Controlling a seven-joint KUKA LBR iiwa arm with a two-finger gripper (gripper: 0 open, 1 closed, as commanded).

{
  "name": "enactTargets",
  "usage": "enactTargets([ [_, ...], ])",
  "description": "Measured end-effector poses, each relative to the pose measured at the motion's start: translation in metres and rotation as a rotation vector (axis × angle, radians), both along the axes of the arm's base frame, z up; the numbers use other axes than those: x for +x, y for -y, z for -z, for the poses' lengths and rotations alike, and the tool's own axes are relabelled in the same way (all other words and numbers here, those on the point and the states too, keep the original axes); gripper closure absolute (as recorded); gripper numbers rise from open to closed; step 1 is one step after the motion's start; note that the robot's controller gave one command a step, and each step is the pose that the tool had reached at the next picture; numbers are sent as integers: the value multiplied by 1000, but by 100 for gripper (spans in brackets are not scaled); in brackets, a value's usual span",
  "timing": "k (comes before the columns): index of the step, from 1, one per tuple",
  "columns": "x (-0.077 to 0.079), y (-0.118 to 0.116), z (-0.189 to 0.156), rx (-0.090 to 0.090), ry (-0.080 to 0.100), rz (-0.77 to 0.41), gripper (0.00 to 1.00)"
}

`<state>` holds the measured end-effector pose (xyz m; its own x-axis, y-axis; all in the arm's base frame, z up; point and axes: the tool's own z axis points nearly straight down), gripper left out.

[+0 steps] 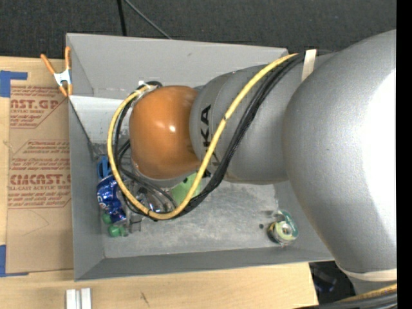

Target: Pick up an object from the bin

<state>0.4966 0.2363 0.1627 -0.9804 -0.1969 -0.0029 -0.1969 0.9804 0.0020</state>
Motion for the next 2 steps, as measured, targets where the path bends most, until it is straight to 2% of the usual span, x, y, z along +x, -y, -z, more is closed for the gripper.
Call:
enactTargets([
  [1, 10, -4, -75, 2, 7, -21, 100],
  [2, 21, 30, -117, -2, 4, -236, 100],
])
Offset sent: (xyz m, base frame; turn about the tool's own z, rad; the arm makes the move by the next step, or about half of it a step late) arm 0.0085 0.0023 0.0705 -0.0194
